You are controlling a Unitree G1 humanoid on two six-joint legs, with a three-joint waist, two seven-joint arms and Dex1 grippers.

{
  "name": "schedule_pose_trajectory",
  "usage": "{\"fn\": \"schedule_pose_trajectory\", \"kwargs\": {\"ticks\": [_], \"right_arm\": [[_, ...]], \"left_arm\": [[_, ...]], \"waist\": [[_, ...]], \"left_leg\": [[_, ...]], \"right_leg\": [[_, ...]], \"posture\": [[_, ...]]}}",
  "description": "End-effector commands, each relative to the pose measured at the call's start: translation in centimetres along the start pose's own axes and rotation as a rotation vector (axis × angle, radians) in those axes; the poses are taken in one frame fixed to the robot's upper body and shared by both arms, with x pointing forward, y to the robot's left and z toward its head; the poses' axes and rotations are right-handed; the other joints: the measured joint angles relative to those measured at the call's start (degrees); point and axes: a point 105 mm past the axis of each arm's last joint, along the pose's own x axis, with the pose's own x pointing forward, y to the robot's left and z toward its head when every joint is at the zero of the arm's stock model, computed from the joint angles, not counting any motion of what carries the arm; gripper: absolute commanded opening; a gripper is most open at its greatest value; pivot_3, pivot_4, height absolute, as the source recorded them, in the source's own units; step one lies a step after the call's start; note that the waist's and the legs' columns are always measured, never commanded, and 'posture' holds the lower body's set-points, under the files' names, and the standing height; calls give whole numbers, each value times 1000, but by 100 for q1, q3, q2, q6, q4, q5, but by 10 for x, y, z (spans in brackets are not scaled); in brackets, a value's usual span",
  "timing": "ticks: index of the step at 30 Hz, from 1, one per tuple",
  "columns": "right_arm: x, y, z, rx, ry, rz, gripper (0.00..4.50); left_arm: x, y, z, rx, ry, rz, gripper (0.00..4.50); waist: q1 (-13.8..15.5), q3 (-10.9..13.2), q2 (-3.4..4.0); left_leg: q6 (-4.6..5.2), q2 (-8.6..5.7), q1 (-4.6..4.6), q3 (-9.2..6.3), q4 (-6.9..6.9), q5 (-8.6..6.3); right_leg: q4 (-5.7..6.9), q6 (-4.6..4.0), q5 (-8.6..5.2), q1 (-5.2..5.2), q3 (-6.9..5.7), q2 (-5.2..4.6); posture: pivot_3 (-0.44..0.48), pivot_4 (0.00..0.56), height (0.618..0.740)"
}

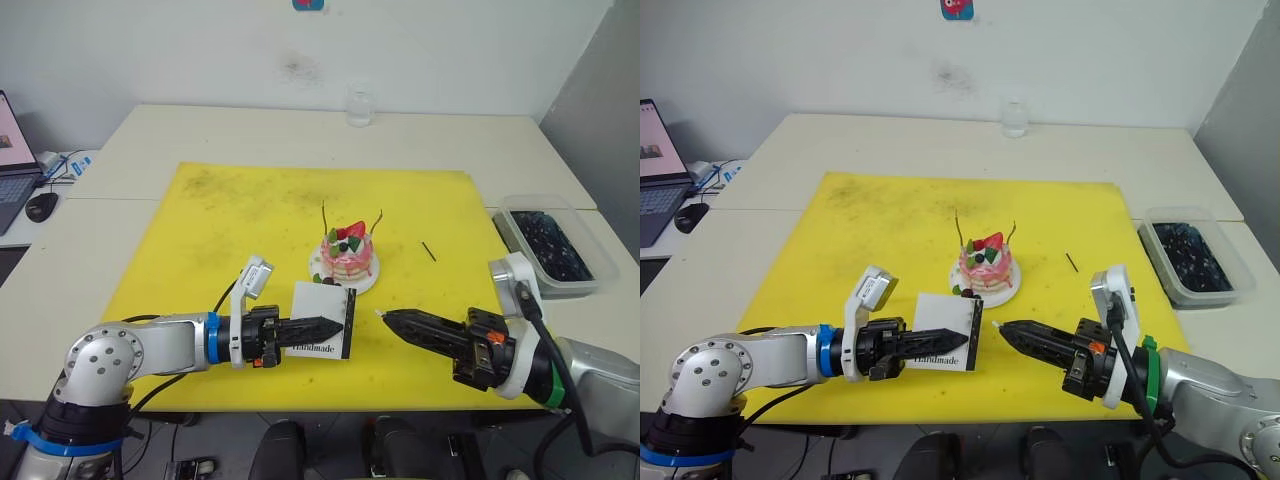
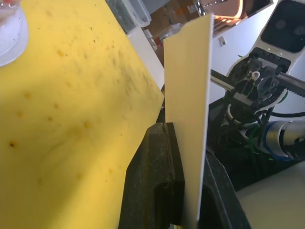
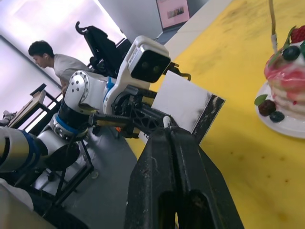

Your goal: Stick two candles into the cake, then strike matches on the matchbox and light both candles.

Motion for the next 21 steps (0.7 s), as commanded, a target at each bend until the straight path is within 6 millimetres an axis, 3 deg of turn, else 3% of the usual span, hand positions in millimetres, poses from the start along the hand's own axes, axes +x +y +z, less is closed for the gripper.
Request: {"fn": "schedule_pose_trajectory", "kwargs": {"ticks": [1,21], "right_arm": [[2,8,-1,-30,7,42,31],[12,6,0,40,9,105,31]], "left_arm": [[1,-8,0,32,14,-26,0],[8,-12,0,64,14,-47,0]], "waist": [[1,0,0],[6,0,0]], "left_leg": [[0,0,0,0,0,0],[0,0,-1,1,0,0]], "right_leg": [[0,0,0,0,0,0],[-1,0,0,-1,1,-1]], "posture": [[0,150,740],[0,150,740]]}}
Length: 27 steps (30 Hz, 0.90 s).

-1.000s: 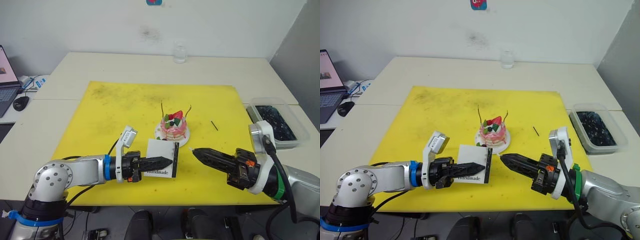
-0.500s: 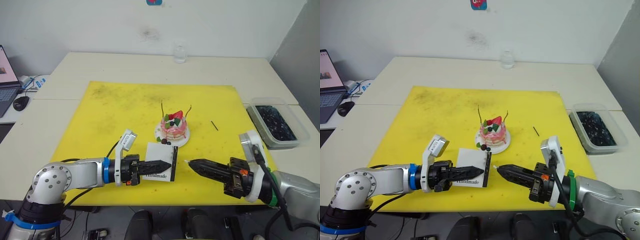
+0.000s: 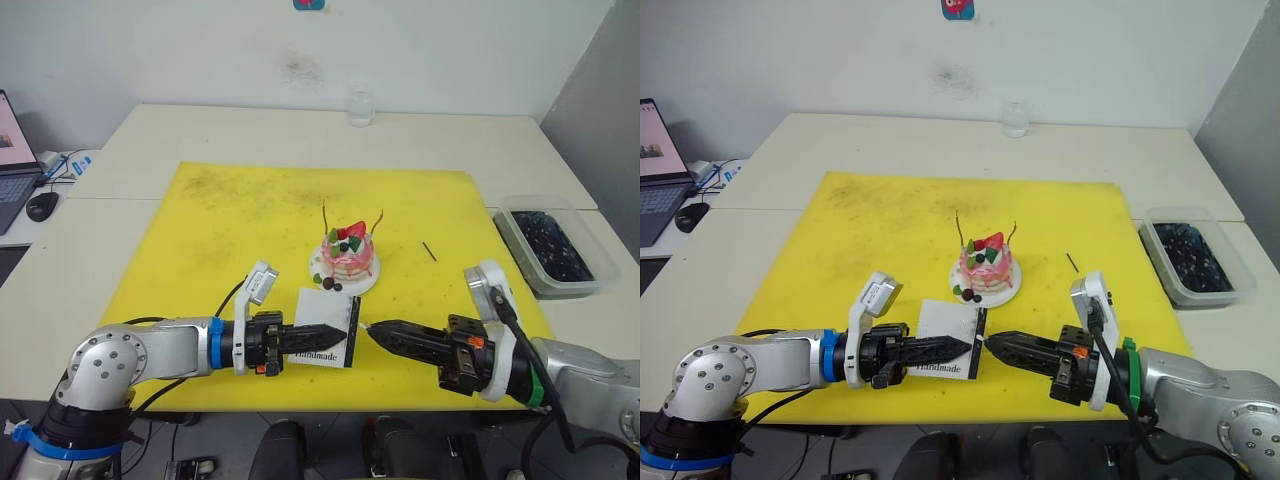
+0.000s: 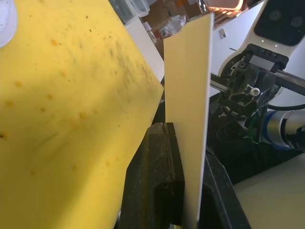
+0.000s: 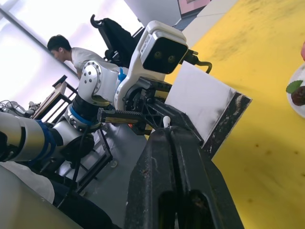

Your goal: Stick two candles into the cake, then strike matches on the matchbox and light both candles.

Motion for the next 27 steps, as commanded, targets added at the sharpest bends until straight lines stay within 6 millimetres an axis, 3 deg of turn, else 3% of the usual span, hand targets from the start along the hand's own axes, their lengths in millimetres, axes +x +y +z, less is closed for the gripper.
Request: {"fn": "schedule_pose_trajectory", "kwargs": {"ticks": [1,9,18,22,27], "right_arm": [[1,4,6,-6,-22,19,31],[2,-2,8,-25,-20,-11,31],[8,-13,3,-564,76,-94,31],[10,-20,18,-877,34,-142,31],[12,-19,12,-956,31,-116,31]], "left_arm": [[4,-10,4,44,-4,-38,0],[3,-10,5,45,-10,-38,0],[0,-7,7,27,-15,-28,0],[-2,-5,8,14,-13,-27,0],[-2,-3,11,12,-15,-21,0]], "waist": [[0,0,0],[0,0,0],[7,0,0],[4,0,1],[8,0,0]], "left_leg": [[0,0,0,0,0,0],[0,0,0,0,0,0],[-1,0,-1,0,-2,0],[-1,-2,0,1,-1,0],[-1,-1,-1,-2,-2,0]], "right_leg": [[0,0,0,0,-1,0],[0,0,0,0,-1,0],[-3,-2,-2,-2,-4,0],[-4,-2,-2,-2,-3,0],[-4,-2,-2,-2,-6,1]], "posture": [[0,150,740],[0,150,740],[0,150,740],[0,150,740],[0,150,740]]}}
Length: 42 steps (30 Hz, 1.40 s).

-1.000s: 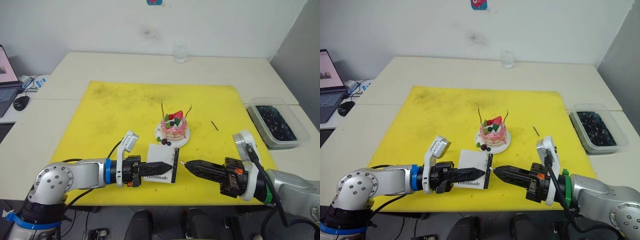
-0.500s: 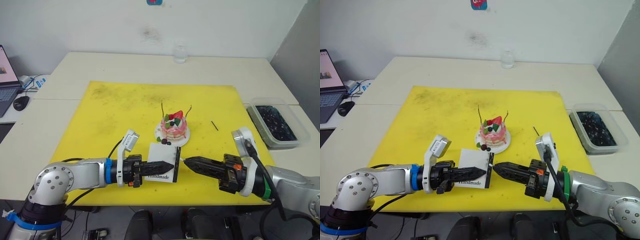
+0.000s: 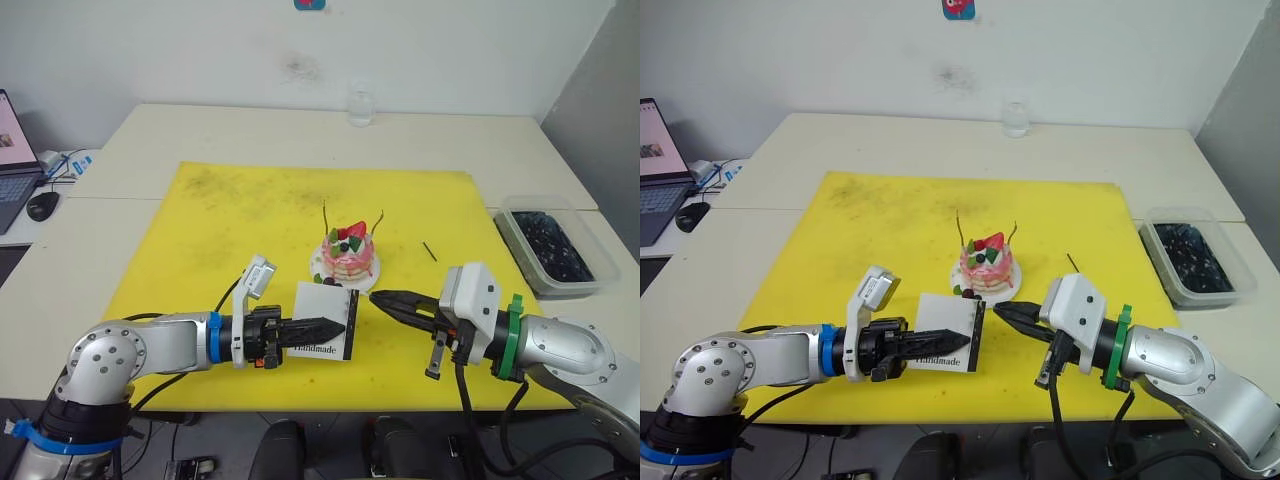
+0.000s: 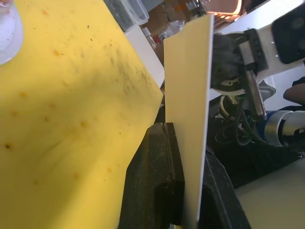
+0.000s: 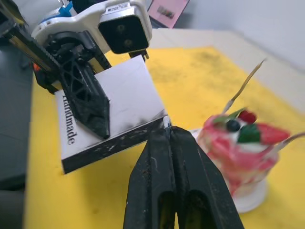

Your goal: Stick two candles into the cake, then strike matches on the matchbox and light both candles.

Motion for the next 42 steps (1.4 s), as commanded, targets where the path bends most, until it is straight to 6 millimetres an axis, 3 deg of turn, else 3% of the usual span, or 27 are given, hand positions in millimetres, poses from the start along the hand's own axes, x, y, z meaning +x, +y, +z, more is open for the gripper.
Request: {"fn": "schedule_pose_trajectory", "kwargs": {"ticks": [1,10,17,22,31,42], "right_arm": [[0,7,4,-30,-35,21,31],[-3,23,1,478,-22,110,31],[-6,13,4,589,-23,73,31],[-4,9,2,274,21,34,31],[-5,9,-11,-376,-16,49,31],[-5,18,-17,-658,-73,92,31]], "left_arm": [[1,-6,5,21,-1,-26,0],[3,-9,5,34,2,-46,0],[4,-8,4,95,10,-31,0],[10,-1,6,217,-25,26,0],[8,0,7,122,-44,-3,0],[8,-2,18,87,-50,-17,0]], "waist": [[2,0,0],[0,0,0],[0,0,0],[3,0,0],[-1,0,0],[4,0,-1]], "left_leg": [[0,0,-1,1,0,0],[0,3,2,1,2,0],[1,0,1,2,2,0],[1,-4,0,4,0,0],[0,-2,0,1,1,0],[-1,-1,3,1,5,1]], "right_leg": [[0,0,0,0,0,0],[8,1,2,1,2,-2],[5,1,1,1,4,-3],[2,0,0,-1,4,-1],[-1,0,-1,0,0,2],[7,3,2,3,1,3]], "posture": [[0,150,740],[0,150,740],[0,150,740],[0,150,740],[0,150,740],[0,150,740]]}}
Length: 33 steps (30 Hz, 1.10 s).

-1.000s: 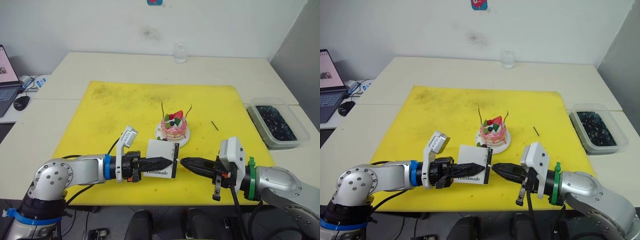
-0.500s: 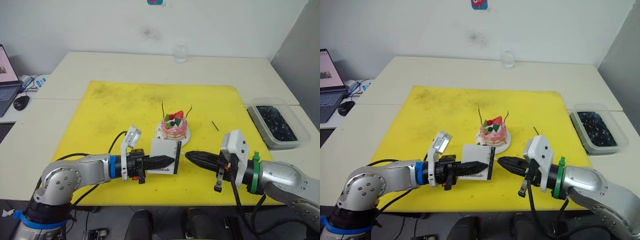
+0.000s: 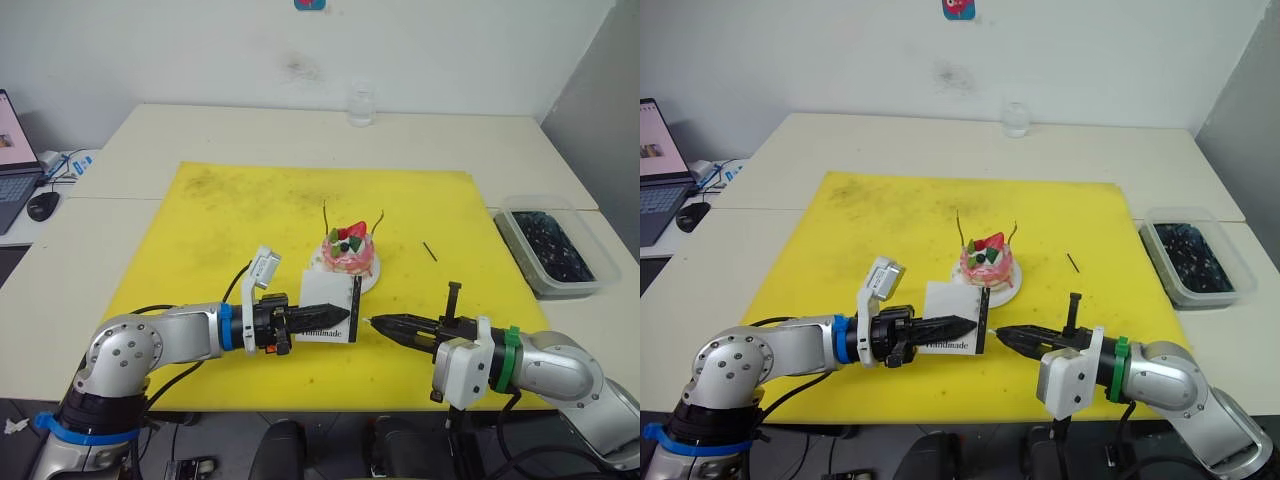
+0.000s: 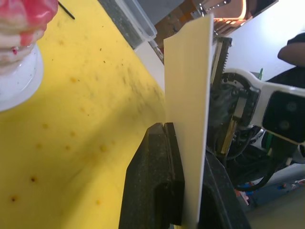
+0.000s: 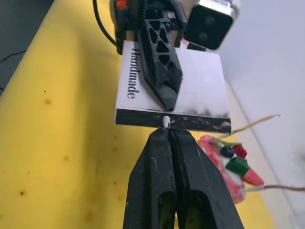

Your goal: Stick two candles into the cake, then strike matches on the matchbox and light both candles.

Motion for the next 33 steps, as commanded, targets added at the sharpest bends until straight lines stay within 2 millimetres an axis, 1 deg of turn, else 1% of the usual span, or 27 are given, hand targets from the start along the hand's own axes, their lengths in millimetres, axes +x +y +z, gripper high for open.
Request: {"fn": "schedule_pose_trajectory", "kwargs": {"ticks": [1,11,25,33], "right_arm": [[0,-4,7,-93,-33,-2,31],[7,-13,0,-139,2,-18,31],[10,-5,-15,-139,54,15,31],[16,-5,-12,-136,41,13,31]], "left_arm": [[-1,-9,6,20,-3,-31,0],[4,-12,10,52,-20,-26,0],[6,-13,12,28,-30,-38,0],[9,-16,10,15,-27,-52,0]], "waist": [[0,0,0],[13,0,0],[14,0,0],[14,0,0]], "left_leg": [[0,0,1,0,0,0],[-1,0,5,0,2,1],[-1,0,6,1,3,1],[-1,0,6,0,4,1]], "right_leg": [[1,0,0,0,0,0],[4,0,1,4,1,0],[5,0,1,5,2,0],[6,0,2,6,1,0]], "posture": [[0,150,740],[0,150,740],[0,150,740],[0,150,740]]}}
